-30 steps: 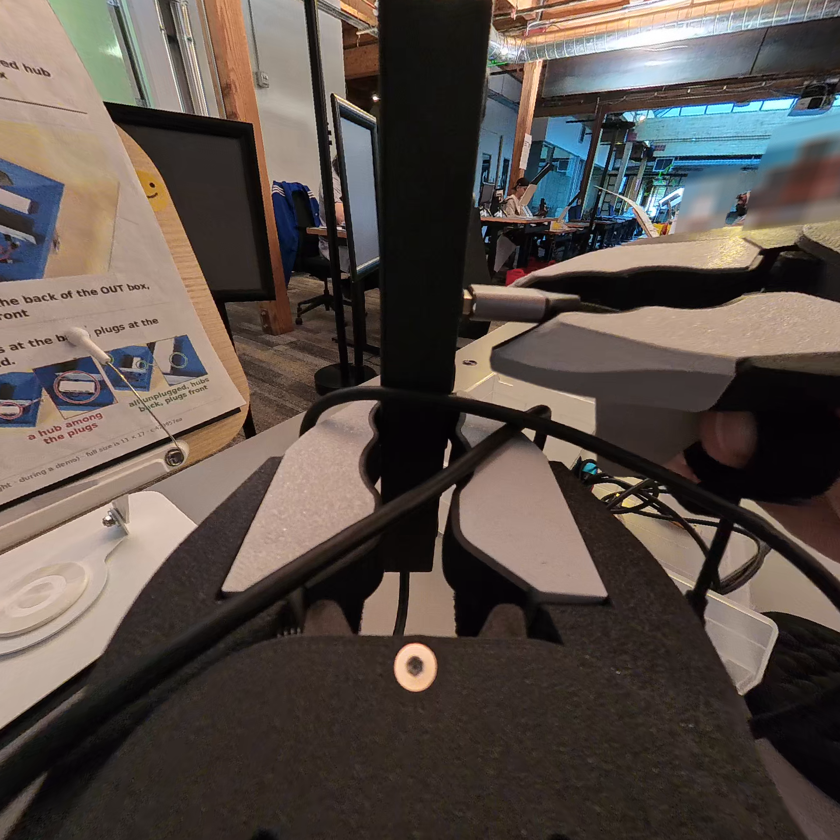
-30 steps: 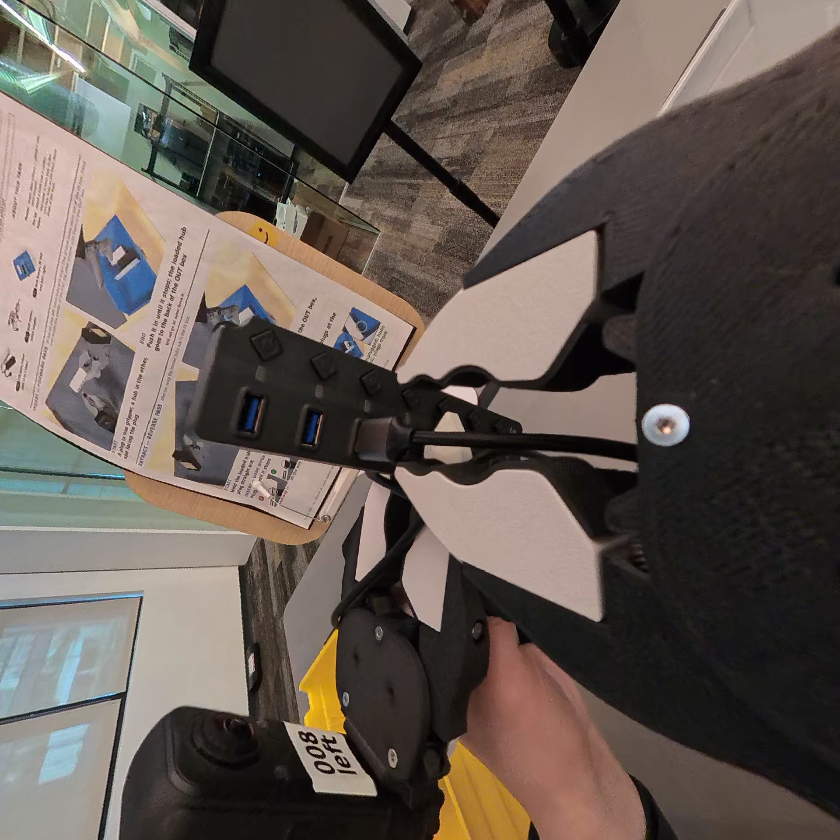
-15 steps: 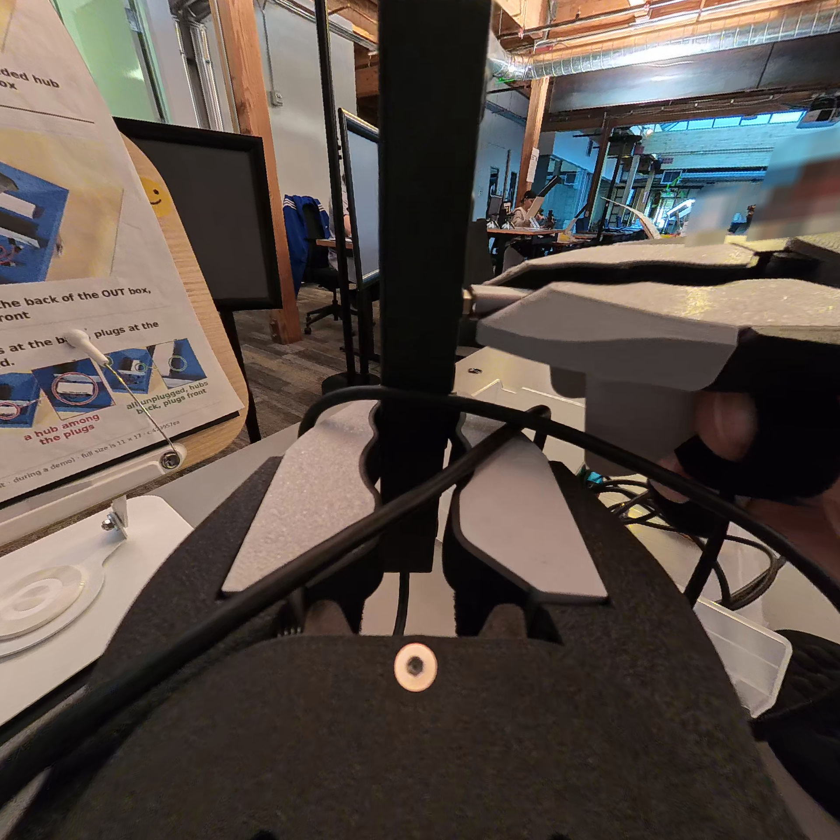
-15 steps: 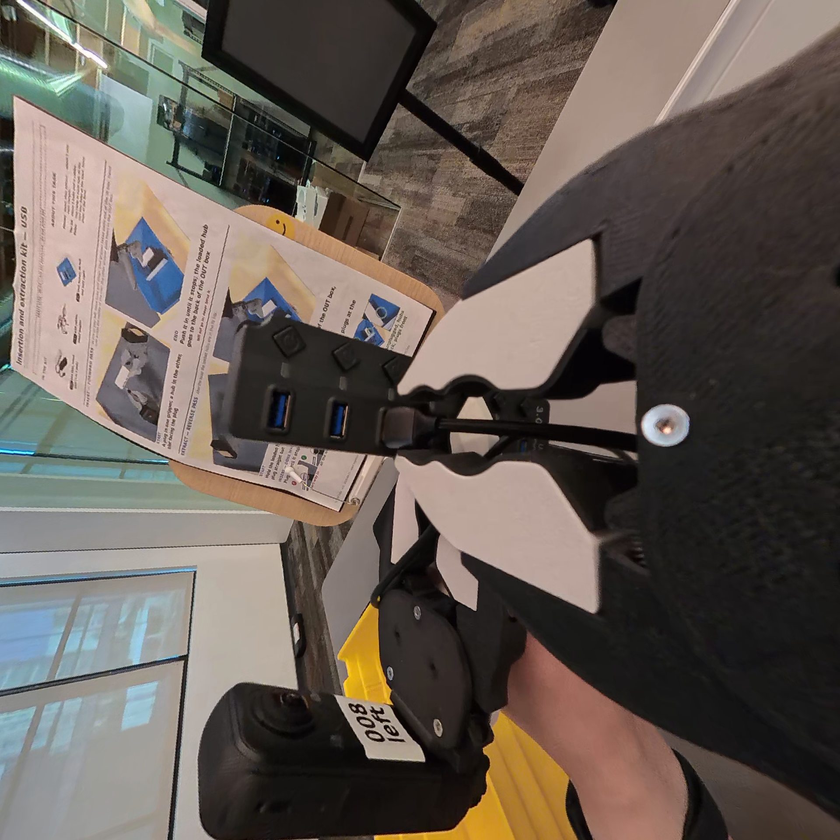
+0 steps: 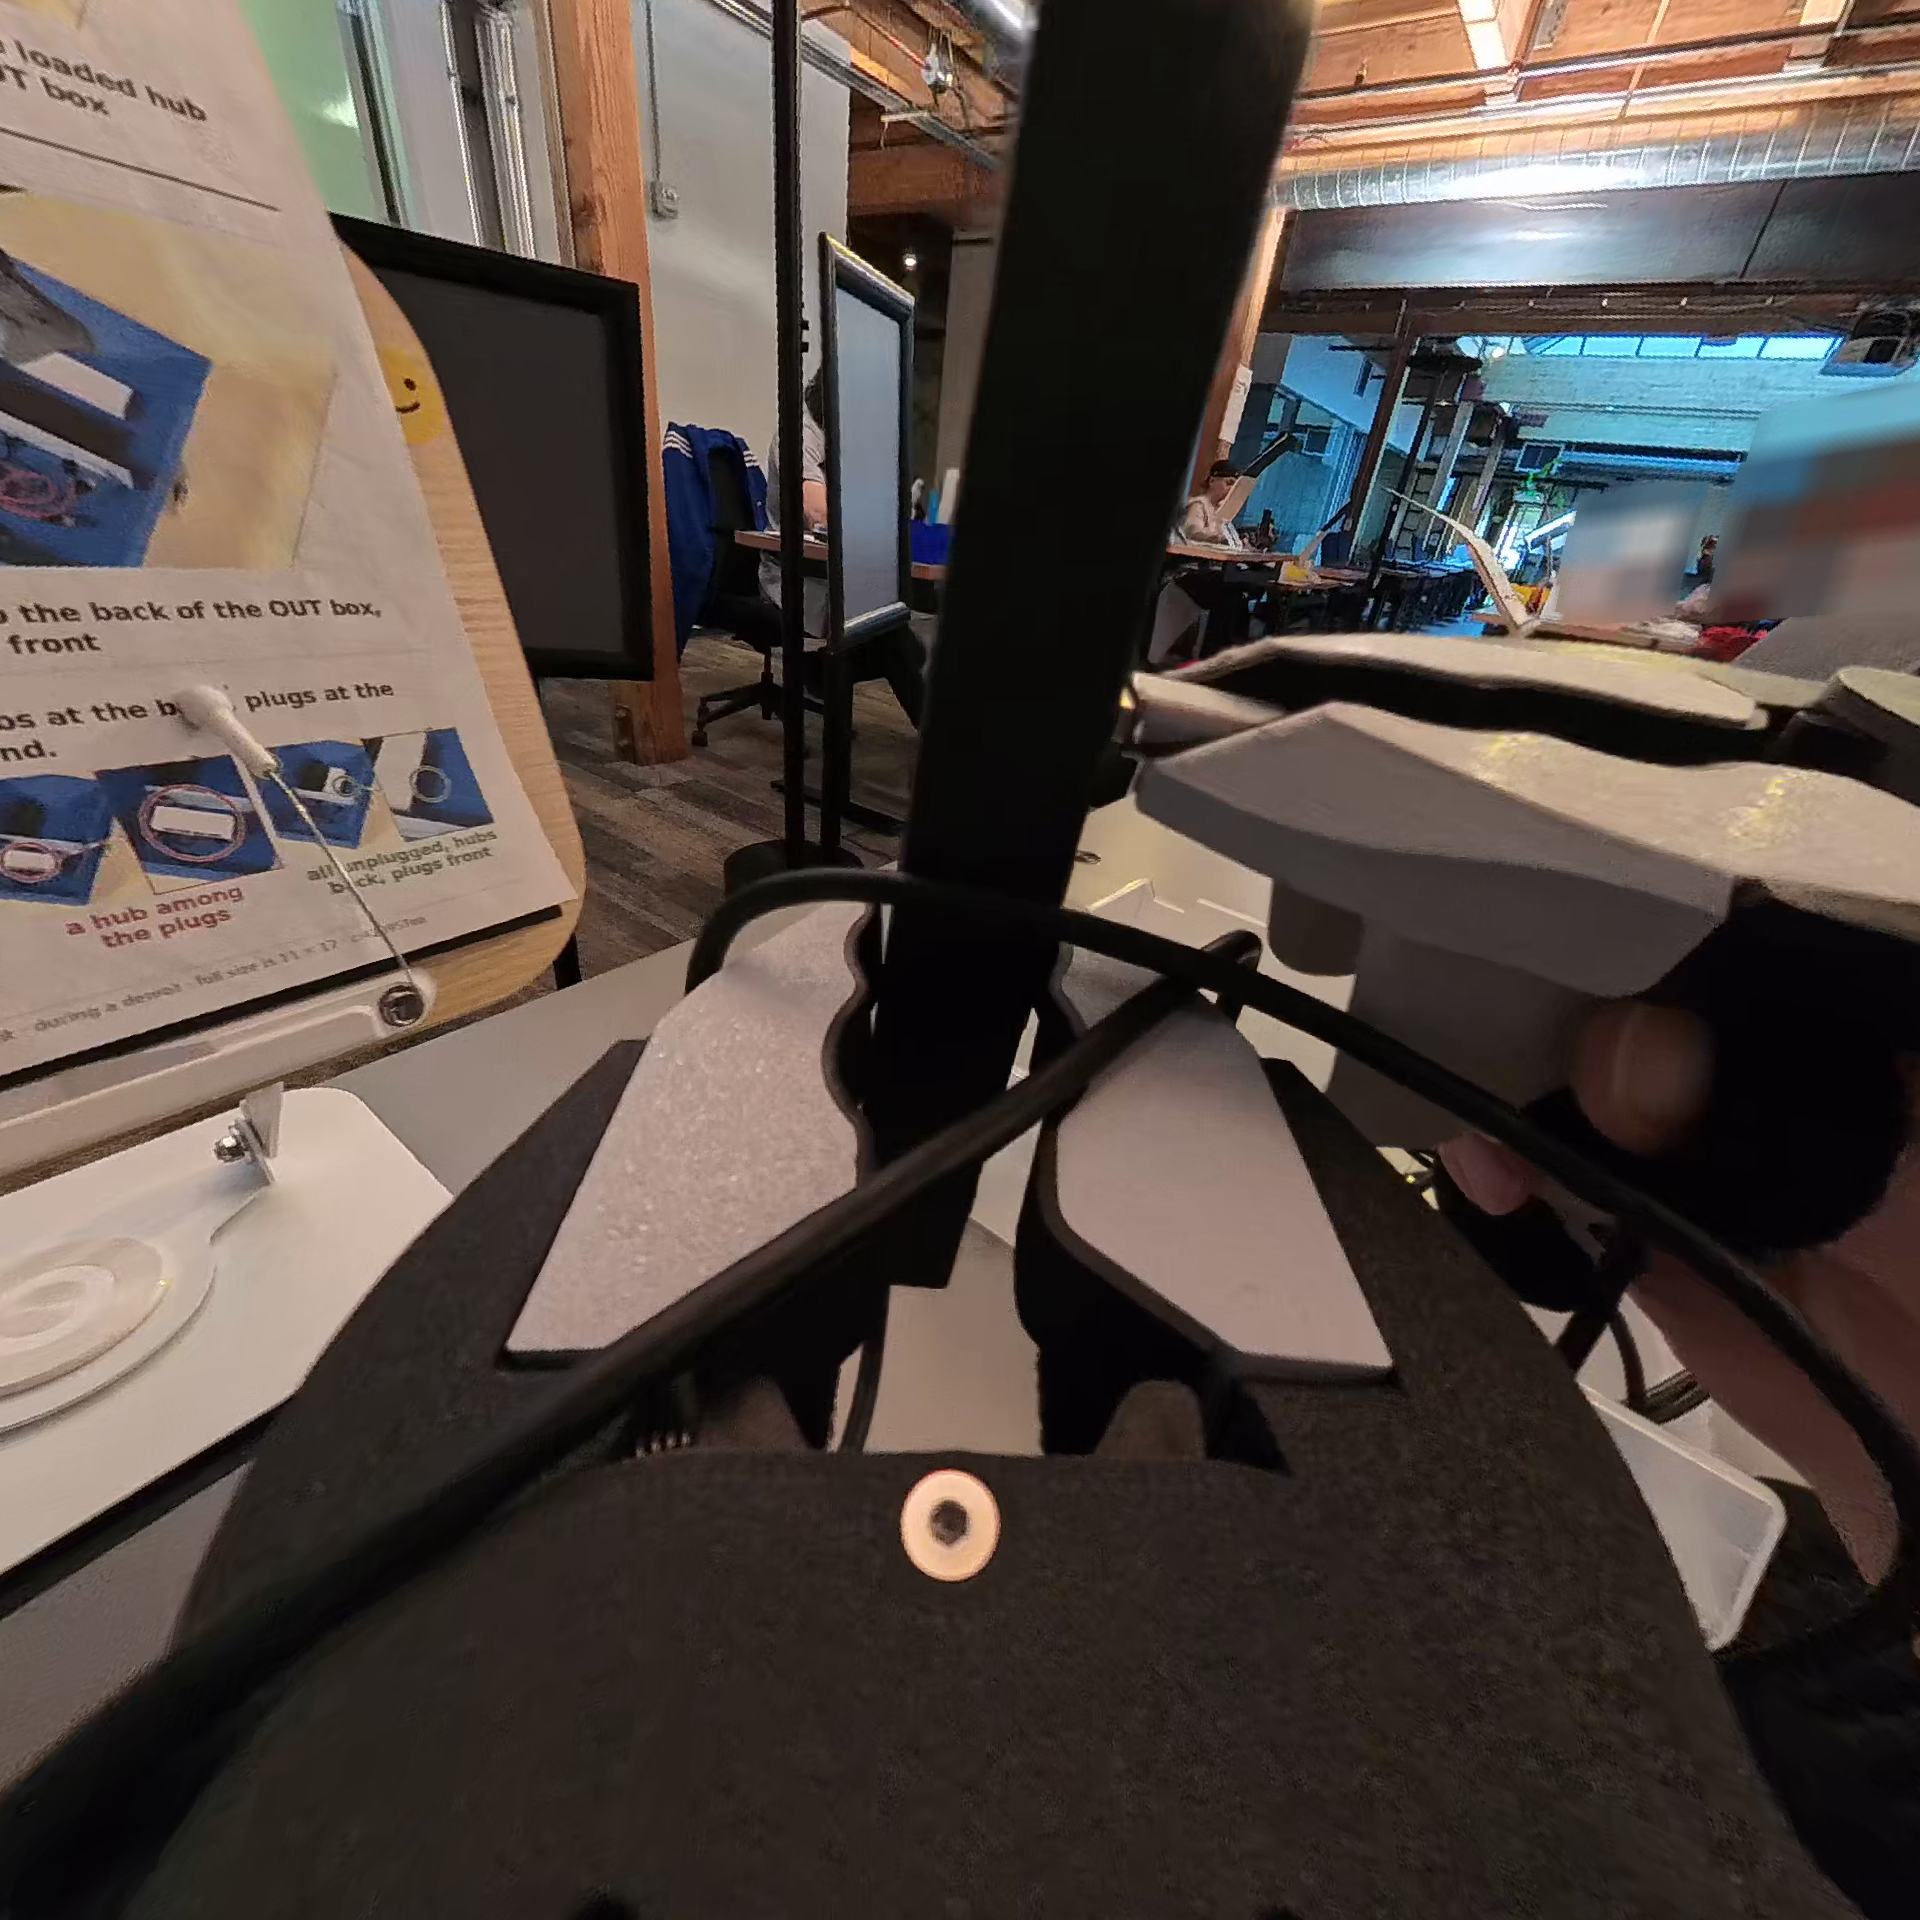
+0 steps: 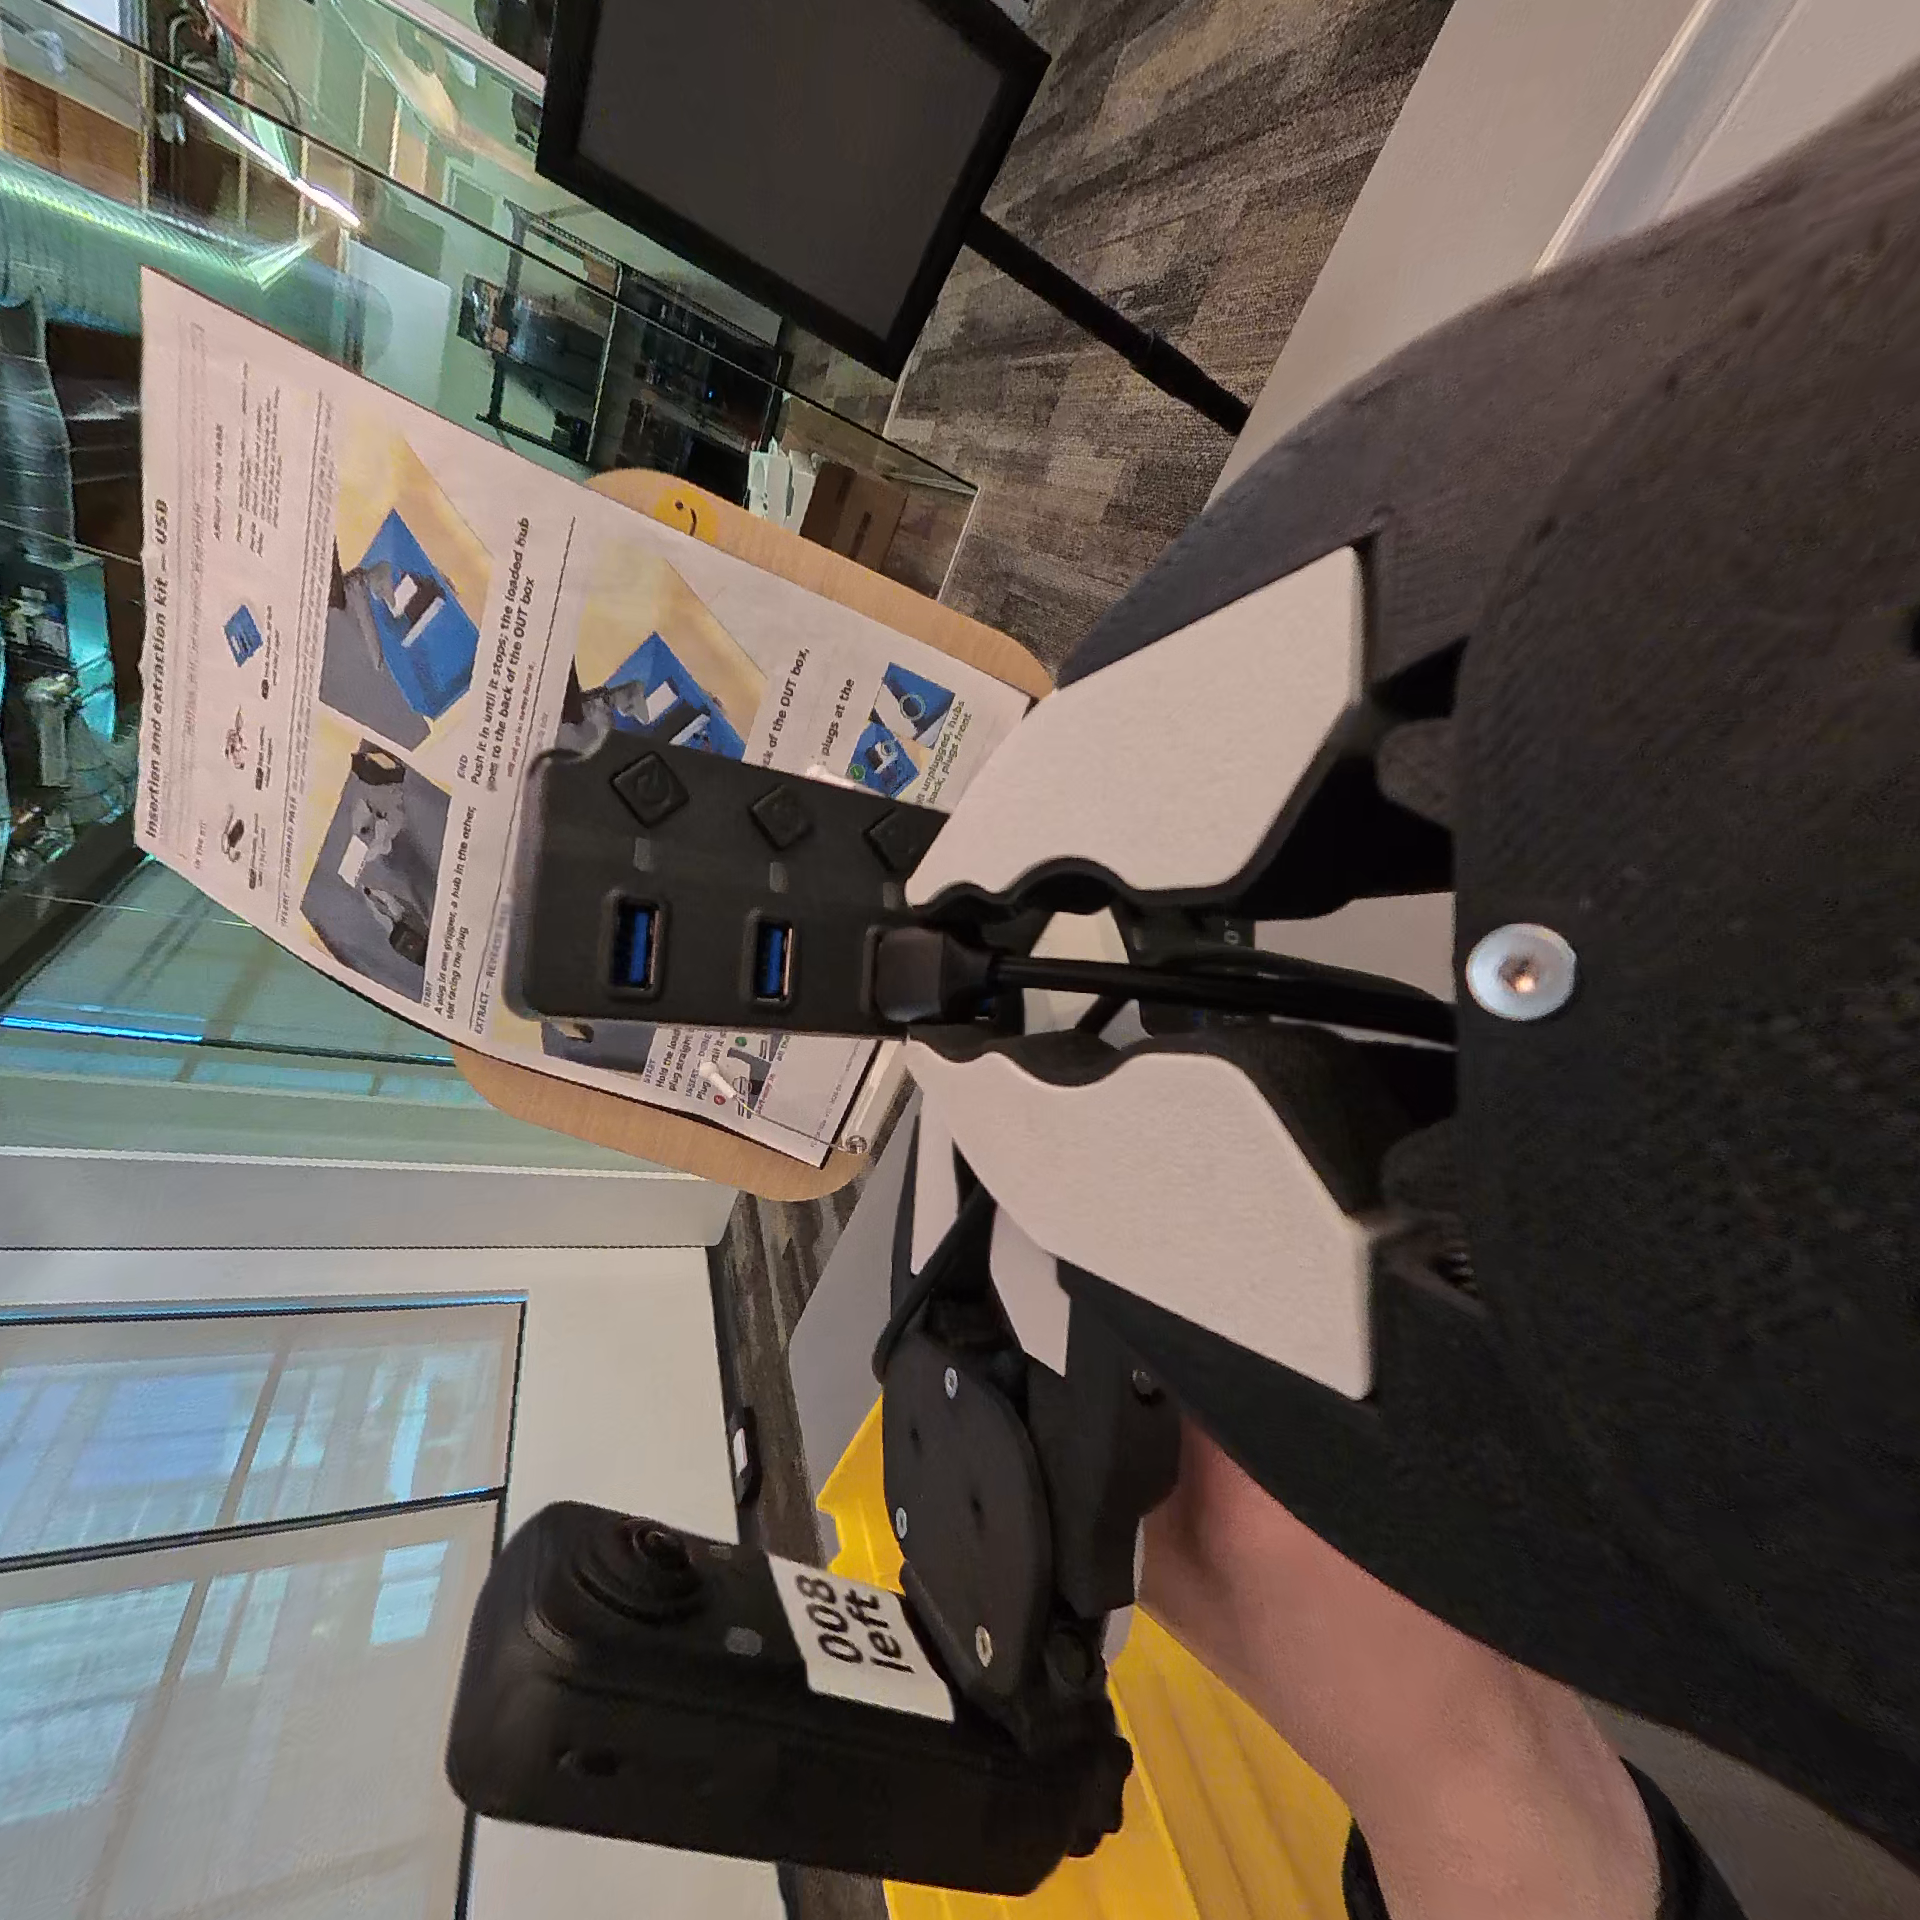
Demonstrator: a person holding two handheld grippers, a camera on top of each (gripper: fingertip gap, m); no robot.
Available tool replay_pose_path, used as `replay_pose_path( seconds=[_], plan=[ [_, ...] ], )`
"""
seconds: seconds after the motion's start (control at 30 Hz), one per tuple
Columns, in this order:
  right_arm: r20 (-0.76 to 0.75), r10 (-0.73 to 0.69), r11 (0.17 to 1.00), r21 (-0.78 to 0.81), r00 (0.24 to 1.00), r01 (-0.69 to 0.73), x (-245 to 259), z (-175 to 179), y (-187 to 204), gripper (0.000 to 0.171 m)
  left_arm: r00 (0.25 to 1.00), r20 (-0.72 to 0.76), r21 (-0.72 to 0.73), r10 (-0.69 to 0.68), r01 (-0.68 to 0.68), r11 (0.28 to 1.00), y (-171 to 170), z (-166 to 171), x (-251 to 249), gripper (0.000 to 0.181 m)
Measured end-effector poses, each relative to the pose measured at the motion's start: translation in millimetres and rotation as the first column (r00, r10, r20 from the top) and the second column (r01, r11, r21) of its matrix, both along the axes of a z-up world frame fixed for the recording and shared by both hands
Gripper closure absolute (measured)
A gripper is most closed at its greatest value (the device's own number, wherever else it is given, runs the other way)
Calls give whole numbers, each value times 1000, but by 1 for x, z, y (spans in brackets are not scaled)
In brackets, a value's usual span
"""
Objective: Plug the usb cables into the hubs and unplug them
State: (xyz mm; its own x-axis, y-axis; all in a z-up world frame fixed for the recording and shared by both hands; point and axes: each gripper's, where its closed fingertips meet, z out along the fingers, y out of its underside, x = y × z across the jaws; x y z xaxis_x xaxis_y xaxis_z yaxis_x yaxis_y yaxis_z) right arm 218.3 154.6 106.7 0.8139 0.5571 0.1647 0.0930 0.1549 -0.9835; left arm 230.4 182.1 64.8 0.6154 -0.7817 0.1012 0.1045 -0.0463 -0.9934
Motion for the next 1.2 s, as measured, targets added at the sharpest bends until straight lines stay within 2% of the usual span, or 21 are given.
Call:
replay_pose_path(
  seconds=[0.4, 0.43, 0.47, 0.5, 0.6, 0.7, 0.8, 0.9, 1.0, 1.1, 1.2],
  plan=[
    [-35, 3, 996, 84, 999, 0, -3, 9, -9, 152, 1000, 5, 18, 2, -3, 1000, -2, 11, -7, 155],
    [-54, 2, 993, 119, 999, 4, -1, 17, -15, 153, 997, 67, -19, 27, -26, 999, 4, 14, -17, 157],
    [-69, -4, 988, 153, 998, 14, 4, 26, -21, 152, 985, 173, -79, 3, 10, 997, 10, 19, -31, 157],
    [-70, -6, 985, 172, 998, 18, 7, 35, -26, 152, 976, 217, -113, -24, 49, 992, 14, 23, -45, 157],
    [-63, 22, 985, 171, 998, -11, 7, 46, -36, 153, 990, 130, -40, 61, -56, 998, 17, 34, -77, 157],
    [-48, 52, 988, 150, 997, -44, 2, 47, -39, 152, 986, 166, -42, -25, 33, 999, 5, 45, -71, 157],
    [0, 46, 991, 128, 999, -46, 8, 47, -38, 152, 988, 149, -50, -41, 48, 998, 4, 42, -66, 157],
    [20, 94, 991, 97, 995, -95, 29, 58, -44, 152, 984, 158, -79, -85, 99, 992, -1, 44, -65, 157],
    [26, 141, 990, -2, 990, -141, 70, 61, -51, 152, 982, 156, -66, -109, 121, 991, -8, 51, -66, 157],
    [122, 237, 972, -40, 964, -234, 106, 43, -58, 153, 981, 130, -50, -141, 149, 988, -15, 55, -62, 157],
    [268, 344, 938, -139, 900, -317, 129, -16, -52, 152, 979, 113, -39, -170, 175, 984, -21, 56, -55, 157]
  ],
)
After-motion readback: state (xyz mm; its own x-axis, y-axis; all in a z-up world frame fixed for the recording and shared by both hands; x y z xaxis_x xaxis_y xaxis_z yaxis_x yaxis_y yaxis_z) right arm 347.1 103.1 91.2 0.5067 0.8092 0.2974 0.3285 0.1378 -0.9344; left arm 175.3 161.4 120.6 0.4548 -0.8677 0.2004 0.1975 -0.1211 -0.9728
